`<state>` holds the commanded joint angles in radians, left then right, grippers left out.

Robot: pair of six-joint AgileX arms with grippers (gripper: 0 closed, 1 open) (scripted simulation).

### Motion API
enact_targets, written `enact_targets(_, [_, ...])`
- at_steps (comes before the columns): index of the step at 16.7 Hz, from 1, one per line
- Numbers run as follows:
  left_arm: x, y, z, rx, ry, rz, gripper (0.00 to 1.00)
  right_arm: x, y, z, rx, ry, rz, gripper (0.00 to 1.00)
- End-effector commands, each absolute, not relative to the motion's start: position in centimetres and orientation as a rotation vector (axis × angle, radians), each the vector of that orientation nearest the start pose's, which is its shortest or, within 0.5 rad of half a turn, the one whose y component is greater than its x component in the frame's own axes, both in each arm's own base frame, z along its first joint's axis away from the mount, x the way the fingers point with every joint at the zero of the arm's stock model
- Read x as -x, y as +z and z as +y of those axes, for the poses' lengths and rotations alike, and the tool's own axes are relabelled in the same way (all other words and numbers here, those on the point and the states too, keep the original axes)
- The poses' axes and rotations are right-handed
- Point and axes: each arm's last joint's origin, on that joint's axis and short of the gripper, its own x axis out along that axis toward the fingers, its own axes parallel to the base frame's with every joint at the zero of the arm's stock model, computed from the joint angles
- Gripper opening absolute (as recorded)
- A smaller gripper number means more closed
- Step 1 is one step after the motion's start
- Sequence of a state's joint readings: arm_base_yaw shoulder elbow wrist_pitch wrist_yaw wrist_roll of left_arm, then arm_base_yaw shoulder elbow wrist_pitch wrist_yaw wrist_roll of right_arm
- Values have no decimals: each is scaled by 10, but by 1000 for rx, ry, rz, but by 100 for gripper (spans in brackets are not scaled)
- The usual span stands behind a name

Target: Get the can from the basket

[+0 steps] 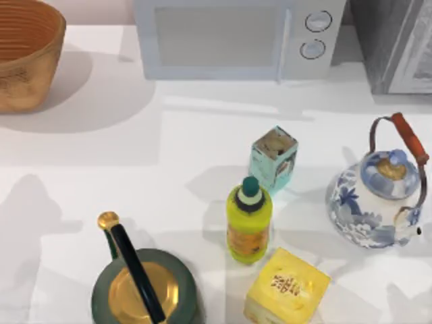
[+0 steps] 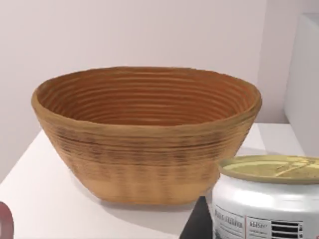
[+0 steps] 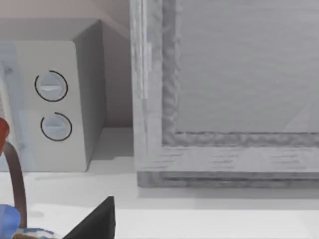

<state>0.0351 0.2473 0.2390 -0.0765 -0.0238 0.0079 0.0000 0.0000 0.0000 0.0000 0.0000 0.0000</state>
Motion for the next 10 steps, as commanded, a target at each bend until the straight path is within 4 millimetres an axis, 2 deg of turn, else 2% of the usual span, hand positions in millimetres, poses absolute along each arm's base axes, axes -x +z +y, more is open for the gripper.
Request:
enact_targets(2, [-108,187,2,-1,35,41,0,-106,160,-1,0,0,0,100])
enact_targets(4, [-106,169,0,0,13,13,0,-106,160,-1,0,0,0,100])
enact_targets(6, [-106,161,-1,0,1,1,0,-106,160,-1,0,0,0,100])
enact_targets(10, [-106,160,-1,0,0,0,0,-106,160,-1,0,0,0,100])
